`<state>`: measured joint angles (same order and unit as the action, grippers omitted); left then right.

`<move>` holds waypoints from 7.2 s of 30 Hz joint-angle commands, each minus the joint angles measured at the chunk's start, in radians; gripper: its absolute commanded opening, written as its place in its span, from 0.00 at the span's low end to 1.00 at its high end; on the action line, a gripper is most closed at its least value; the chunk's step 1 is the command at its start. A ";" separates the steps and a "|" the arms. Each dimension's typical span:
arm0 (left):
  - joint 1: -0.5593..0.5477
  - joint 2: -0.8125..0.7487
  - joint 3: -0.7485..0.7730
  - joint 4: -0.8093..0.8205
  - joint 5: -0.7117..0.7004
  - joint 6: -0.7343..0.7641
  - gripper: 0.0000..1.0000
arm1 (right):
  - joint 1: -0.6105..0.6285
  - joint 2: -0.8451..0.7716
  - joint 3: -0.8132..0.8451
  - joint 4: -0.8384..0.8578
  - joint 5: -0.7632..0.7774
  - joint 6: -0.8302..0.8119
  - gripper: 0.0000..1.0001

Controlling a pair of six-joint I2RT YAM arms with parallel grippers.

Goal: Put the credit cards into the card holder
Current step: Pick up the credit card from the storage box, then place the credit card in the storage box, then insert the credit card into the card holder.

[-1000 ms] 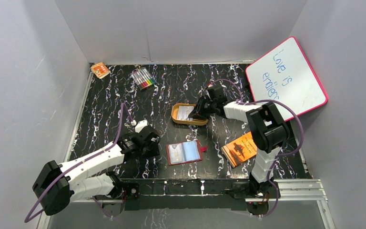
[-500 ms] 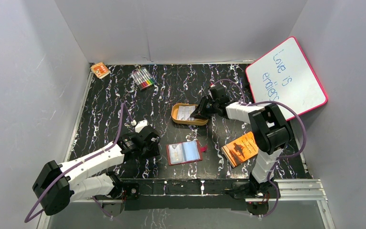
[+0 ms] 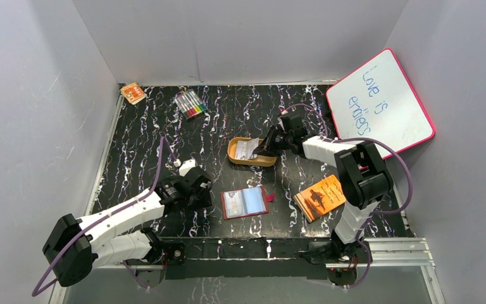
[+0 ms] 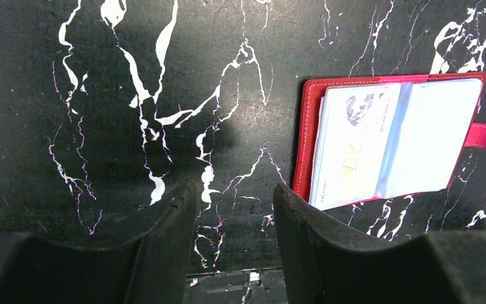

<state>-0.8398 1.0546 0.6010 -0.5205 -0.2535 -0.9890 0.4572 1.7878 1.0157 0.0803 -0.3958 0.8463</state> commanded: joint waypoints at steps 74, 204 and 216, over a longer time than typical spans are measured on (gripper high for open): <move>0.001 -0.244 0.114 0.822 0.354 0.065 0.70 | -0.026 -0.774 -0.348 0.841 -0.722 0.475 0.00; -0.154 0.412 0.435 0.174 0.133 0.183 0.62 | 0.124 -0.927 -0.512 -0.432 0.069 -0.093 0.00; -0.188 0.600 0.495 0.144 0.037 0.200 0.58 | 0.124 -1.065 -0.495 -0.562 0.113 -0.097 0.00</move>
<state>-1.0054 1.6402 1.0485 -0.3477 -0.1547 -0.8040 0.5774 0.7376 0.4965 -0.4492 -0.3096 0.7540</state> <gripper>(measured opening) 0.586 0.013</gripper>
